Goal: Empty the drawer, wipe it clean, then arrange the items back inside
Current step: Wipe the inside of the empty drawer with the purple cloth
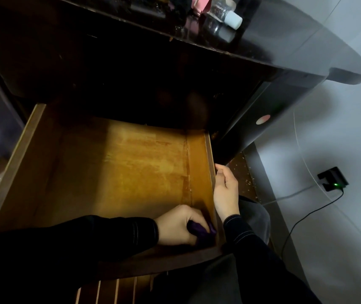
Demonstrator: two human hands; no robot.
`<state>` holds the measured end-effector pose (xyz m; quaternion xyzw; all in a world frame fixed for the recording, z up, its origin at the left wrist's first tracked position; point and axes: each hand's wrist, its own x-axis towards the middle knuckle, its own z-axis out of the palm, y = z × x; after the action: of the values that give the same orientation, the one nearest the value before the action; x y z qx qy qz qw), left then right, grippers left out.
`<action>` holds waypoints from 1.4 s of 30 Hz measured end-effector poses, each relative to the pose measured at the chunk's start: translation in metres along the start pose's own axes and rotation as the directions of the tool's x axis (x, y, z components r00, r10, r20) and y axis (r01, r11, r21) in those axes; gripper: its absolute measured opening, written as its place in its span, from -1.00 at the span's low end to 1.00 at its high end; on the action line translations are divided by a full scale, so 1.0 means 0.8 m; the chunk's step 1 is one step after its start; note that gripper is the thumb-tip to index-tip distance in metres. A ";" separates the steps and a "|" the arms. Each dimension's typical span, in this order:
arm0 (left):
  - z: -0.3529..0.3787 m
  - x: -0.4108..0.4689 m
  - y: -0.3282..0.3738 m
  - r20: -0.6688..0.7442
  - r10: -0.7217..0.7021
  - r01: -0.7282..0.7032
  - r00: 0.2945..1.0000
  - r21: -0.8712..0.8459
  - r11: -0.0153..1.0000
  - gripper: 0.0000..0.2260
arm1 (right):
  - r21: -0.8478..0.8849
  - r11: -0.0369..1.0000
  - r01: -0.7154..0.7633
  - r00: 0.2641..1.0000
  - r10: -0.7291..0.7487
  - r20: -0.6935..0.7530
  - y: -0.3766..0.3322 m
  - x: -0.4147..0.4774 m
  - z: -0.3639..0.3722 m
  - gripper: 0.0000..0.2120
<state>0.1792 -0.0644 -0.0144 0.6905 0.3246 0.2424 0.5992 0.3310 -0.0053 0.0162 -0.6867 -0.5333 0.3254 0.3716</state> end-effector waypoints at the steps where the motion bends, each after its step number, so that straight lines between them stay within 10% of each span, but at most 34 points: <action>1: 0.002 0.000 -0.002 -0.012 0.011 -0.011 1.000 0.013 1.000 -0.75 | 0.000 1.000 -0.001 1.000 0.001 -0.001 0.000 0.000 0.000 -0.68; 6: -0.007 0.006 -0.023 -0.015 0.038 -0.026 0.999 0.496 0.868 -0.71 | 0.011 1.000 -0.006 1.000 0.006 0.007 -0.001 0.000 -0.001 -0.68; 10: -0.044 0.032 -0.038 0.001 0.090 -0.048 0.996 0.851 0.523 -0.65 | 0.036 0.999 -0.013 1.000 0.013 0.018 -0.001 0.001 -0.001 -0.70; 19: -0.127 0.111 -0.041 -0.344 0.049 0.302 0.938 0.878 0.371 -0.59 | 0.061 0.998 -0.024 1.000 0.023 0.018 0.003 0.004 0.000 -0.67; 28: -0.009 0.021 -0.036 0.269 0.002 -0.256 0.963 0.915 0.311 -0.67 | 0.002 1.000 0.005 1.000 -0.005 -0.021 0.007 0.013 -0.011 -0.69; 42: -0.109 0.094 -0.027 -0.210 -0.069 0.220 0.975 0.895 0.388 -0.70 | 0.011 1.000 0.006 1.000 -0.006 -0.008 0.001 0.008 0.002 -0.69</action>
<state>0.1629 0.0511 -0.0256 0.8556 0.5035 0.0196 0.1189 0.3316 0.0011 0.0144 -0.6843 -0.5320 0.3245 0.3787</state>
